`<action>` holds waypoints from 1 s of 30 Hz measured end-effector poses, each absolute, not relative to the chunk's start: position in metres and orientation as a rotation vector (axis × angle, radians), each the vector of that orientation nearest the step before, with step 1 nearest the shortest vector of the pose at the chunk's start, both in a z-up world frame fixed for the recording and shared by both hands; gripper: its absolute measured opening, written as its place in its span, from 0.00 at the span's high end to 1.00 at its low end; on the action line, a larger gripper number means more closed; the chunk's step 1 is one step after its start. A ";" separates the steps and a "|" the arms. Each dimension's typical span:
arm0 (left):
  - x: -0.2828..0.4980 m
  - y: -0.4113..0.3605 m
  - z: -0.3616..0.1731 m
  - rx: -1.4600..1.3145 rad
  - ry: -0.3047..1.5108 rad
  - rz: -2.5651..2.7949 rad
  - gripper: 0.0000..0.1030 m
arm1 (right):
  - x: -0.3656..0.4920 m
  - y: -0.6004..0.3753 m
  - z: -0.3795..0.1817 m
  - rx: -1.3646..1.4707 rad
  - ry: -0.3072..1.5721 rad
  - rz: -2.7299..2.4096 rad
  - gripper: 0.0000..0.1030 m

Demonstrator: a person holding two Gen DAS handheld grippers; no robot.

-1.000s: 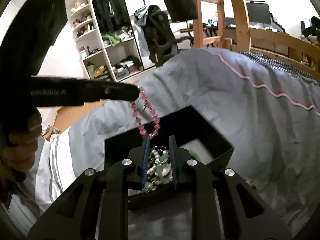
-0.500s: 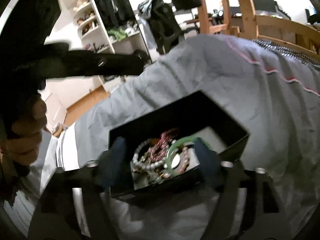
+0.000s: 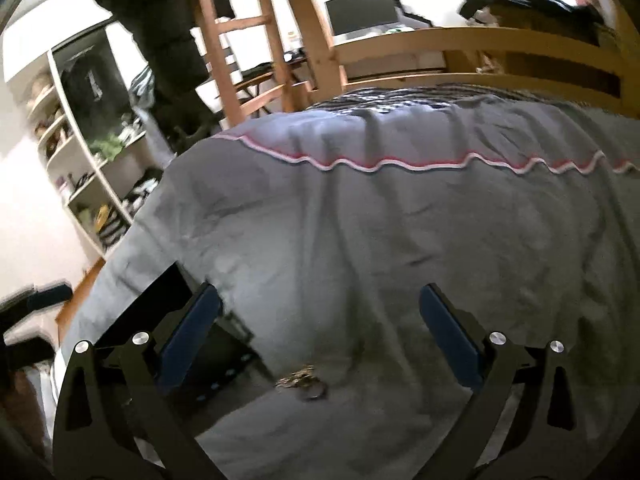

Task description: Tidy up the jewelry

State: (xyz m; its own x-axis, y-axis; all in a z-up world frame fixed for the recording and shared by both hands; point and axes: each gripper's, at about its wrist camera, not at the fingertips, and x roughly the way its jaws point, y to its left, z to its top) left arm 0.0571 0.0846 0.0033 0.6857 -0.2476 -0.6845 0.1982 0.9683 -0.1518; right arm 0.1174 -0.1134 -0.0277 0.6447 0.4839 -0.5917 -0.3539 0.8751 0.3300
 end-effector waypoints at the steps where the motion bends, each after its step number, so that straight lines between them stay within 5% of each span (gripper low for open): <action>1: 0.056 0.078 0.001 -0.061 0.778 -0.268 0.06 | 0.117 -0.114 -0.030 0.192 0.724 0.509 0.05; 3: 0.056 0.061 -0.006 -0.039 0.788 -0.318 0.06 | 0.120 -0.108 -0.035 0.170 0.746 0.564 0.16; 5: 0.056 0.046 -0.014 -0.022 0.801 -0.357 0.07 | 0.123 -0.097 -0.050 0.089 0.829 0.612 0.43; 8: 0.063 0.027 -0.030 0.000 0.851 -0.412 0.25 | 0.124 -0.084 -0.073 -0.006 0.927 0.655 0.64; 10: 0.066 0.023 -0.037 0.001 0.870 -0.415 0.32 | 0.129 -0.085 -0.088 -0.012 0.979 0.642 0.64; 15: 0.074 0.020 -0.047 -0.009 0.887 -0.434 0.33 | 0.129 -0.090 -0.100 0.017 1.009 0.655 0.70; 17: 0.076 0.020 -0.048 -0.016 0.886 -0.440 0.33 | 0.130 -0.090 -0.101 0.012 1.013 0.654 0.89; 18: 0.076 0.020 -0.049 -0.018 0.885 -0.442 0.33 | 0.130 -0.091 -0.103 0.015 1.015 0.654 0.91; 28: 0.090 0.004 -0.063 0.003 0.894 -0.454 0.33 | 0.148 -0.136 -0.086 0.219 0.942 0.566 0.92; 30: 0.101 -0.001 -0.070 -0.017 0.914 -0.439 0.40 | 0.149 -0.144 -0.082 0.243 0.923 0.548 0.92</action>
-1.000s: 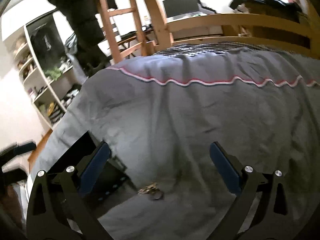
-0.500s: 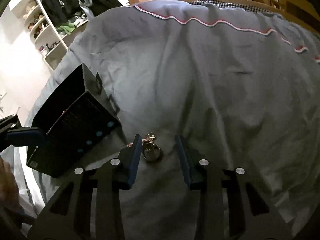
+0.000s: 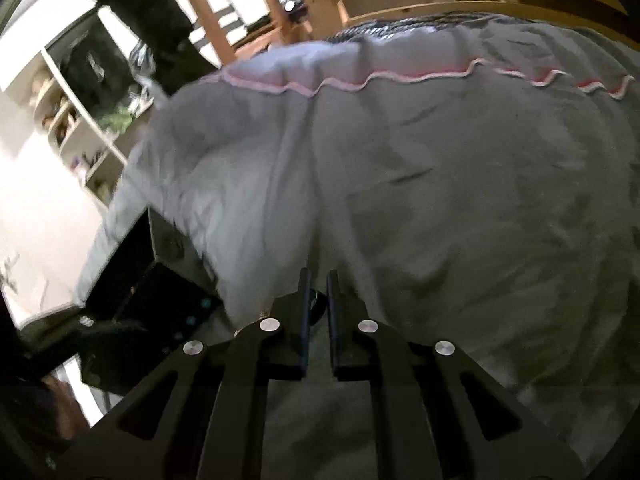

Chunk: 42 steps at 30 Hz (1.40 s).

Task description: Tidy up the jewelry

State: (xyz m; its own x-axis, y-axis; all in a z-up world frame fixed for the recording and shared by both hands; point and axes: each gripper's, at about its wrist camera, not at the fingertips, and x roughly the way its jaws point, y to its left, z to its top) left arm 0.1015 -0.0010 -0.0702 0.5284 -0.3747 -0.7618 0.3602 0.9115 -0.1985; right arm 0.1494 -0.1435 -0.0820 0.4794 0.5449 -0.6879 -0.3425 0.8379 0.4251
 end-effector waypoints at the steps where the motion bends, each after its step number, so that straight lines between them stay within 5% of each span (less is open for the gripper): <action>1: 0.105 -0.002 -0.072 -0.021 0.923 -0.433 0.44 | 0.150 -0.149 -0.079 0.253 0.912 0.533 0.92; 4: 0.118 -0.006 -0.081 -0.007 0.945 -0.351 0.54 | 0.150 -0.160 -0.073 0.304 0.873 0.517 0.92; 16: 0.141 -0.014 -0.113 0.030 1.003 -0.172 0.67 | 0.147 -0.158 -0.066 0.330 0.835 0.520 0.92; 22: 0.150 -0.008 -0.127 -0.002 1.048 -0.150 0.90 | 0.145 -0.156 -0.063 0.324 0.824 0.519 0.92; 42: 0.121 0.019 -0.054 -0.081 0.956 -0.241 0.91 | 0.132 -0.149 -0.031 0.301 0.742 0.557 0.92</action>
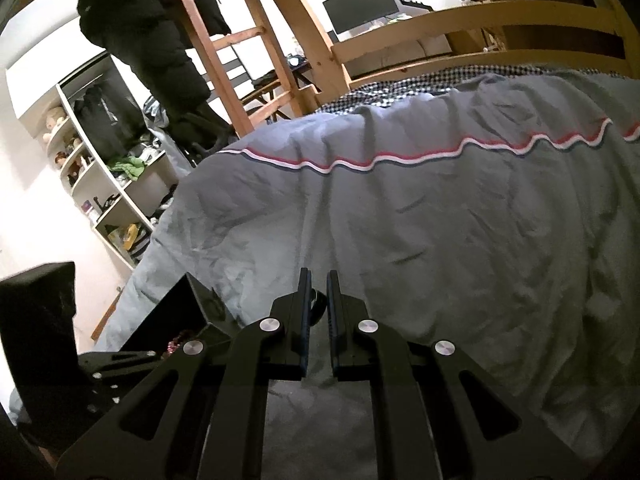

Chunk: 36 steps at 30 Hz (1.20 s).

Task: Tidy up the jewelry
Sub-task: 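Carry both small pieces into the black box and open both tools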

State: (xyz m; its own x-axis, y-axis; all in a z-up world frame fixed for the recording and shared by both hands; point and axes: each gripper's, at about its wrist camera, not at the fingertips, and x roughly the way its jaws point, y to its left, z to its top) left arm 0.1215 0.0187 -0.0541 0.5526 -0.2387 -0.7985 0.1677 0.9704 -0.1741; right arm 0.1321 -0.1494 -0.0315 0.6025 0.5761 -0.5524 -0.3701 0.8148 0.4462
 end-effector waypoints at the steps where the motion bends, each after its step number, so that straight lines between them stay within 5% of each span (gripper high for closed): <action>1: 0.123 0.017 -0.053 -0.080 0.952 -0.241 0.91 | 0.132 -0.148 -0.030 0.298 0.740 0.561 0.92; 20: 0.078 0.085 0.007 -0.080 0.841 -0.142 0.91 | 0.100 -0.088 -0.005 0.203 0.695 0.701 0.92; 36: 0.071 0.140 -0.009 -0.100 0.909 -0.012 0.91 | 0.055 -0.001 -0.023 0.069 0.758 0.861 0.92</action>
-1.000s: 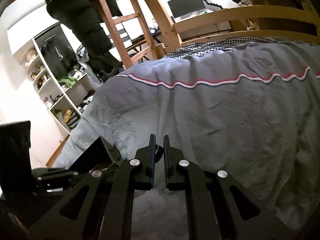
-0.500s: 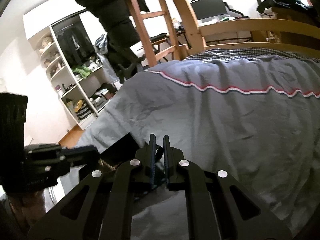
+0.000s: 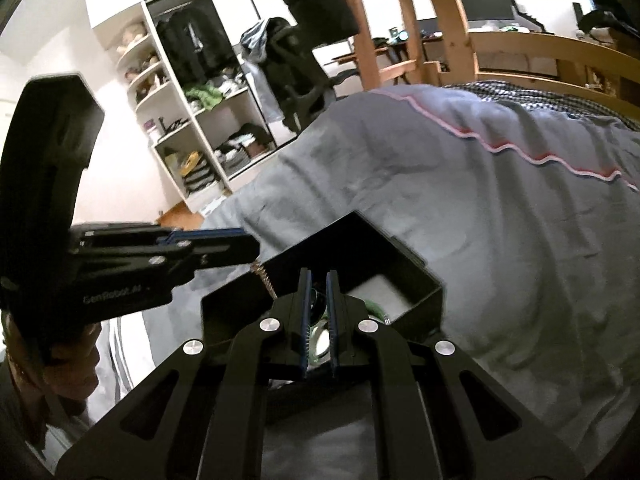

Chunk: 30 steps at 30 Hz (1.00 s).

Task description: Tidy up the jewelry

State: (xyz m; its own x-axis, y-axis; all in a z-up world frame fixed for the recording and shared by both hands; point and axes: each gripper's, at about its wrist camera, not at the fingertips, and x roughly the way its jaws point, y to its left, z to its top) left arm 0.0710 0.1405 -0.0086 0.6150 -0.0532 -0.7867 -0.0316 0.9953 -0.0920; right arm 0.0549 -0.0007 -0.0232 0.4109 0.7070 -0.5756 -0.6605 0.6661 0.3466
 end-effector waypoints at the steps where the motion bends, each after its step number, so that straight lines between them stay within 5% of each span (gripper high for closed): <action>1: 0.070 0.143 -0.010 -0.104 0.911 -0.007 0.91 | 0.055 0.002 -0.024 0.056 0.758 0.861 0.92; 11: 0.070 0.161 -0.013 -0.175 0.927 0.005 0.90 | 0.052 0.014 -0.038 0.048 0.804 0.917 0.89; 12: 0.069 0.160 -0.013 -0.174 0.926 0.006 0.90 | 0.053 0.014 -0.038 0.050 0.812 0.920 0.84; 14: 0.069 0.160 -0.012 -0.172 0.925 0.005 0.89 | 0.053 0.012 -0.038 0.053 0.811 0.905 0.38; 17: 0.068 0.163 -0.011 -0.192 0.926 0.006 0.67 | 0.053 0.013 -0.038 0.066 0.827 0.930 0.22; 19: 0.065 0.166 -0.006 -0.185 0.898 0.039 0.39 | 0.052 0.013 -0.034 0.044 0.795 0.899 0.09; 22: 0.060 0.170 0.006 -0.166 0.841 0.092 0.12 | 0.054 0.008 -0.027 0.027 0.784 0.862 0.05; 30: 0.044 0.182 0.023 -0.152 0.820 0.163 0.06 | 0.050 0.006 0.003 0.007 0.824 0.720 0.04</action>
